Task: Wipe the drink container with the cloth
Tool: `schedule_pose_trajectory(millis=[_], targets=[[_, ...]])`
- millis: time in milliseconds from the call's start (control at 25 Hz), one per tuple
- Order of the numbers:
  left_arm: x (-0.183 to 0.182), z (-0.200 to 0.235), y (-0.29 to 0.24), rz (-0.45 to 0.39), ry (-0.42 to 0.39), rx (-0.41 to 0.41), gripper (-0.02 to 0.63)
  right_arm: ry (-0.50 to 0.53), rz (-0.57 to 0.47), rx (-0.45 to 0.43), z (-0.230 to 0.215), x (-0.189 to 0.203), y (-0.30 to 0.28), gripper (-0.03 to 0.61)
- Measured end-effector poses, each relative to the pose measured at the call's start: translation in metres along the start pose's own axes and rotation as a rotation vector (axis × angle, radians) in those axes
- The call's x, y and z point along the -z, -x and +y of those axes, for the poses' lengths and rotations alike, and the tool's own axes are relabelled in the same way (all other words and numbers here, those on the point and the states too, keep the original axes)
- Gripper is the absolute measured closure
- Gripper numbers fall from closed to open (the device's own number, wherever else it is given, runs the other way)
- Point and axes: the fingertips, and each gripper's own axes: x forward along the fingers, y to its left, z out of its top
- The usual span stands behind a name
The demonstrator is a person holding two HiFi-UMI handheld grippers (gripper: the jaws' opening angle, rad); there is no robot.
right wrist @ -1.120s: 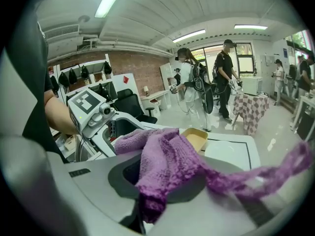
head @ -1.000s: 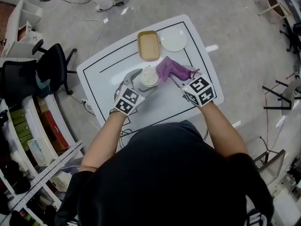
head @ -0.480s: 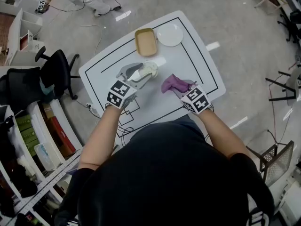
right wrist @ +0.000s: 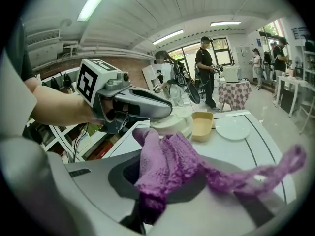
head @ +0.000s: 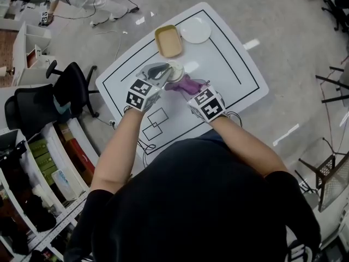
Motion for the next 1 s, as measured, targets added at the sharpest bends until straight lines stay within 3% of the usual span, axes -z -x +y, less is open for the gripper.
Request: schedule_pose_trajectory(millis=[200, 360, 1000], targets=[[0.001, 0.002, 0.002, -0.077, 0.035, -0.005, 0.566, -0.014, -0.001, 0.039, 0.006, -0.001, -0.015, 0.502], [0.003, 0.002, 0.002, -0.091, 0.047, -0.007, 0.575, -0.032, -0.01, 0.061, 0.003, 0.007, -0.029, 0.502], [0.004, 0.002, -0.006, -0.116, 0.042, 0.014, 0.584, -0.093, 0.213, 0.046, -0.045, 0.095, -0.105, 0.502]])
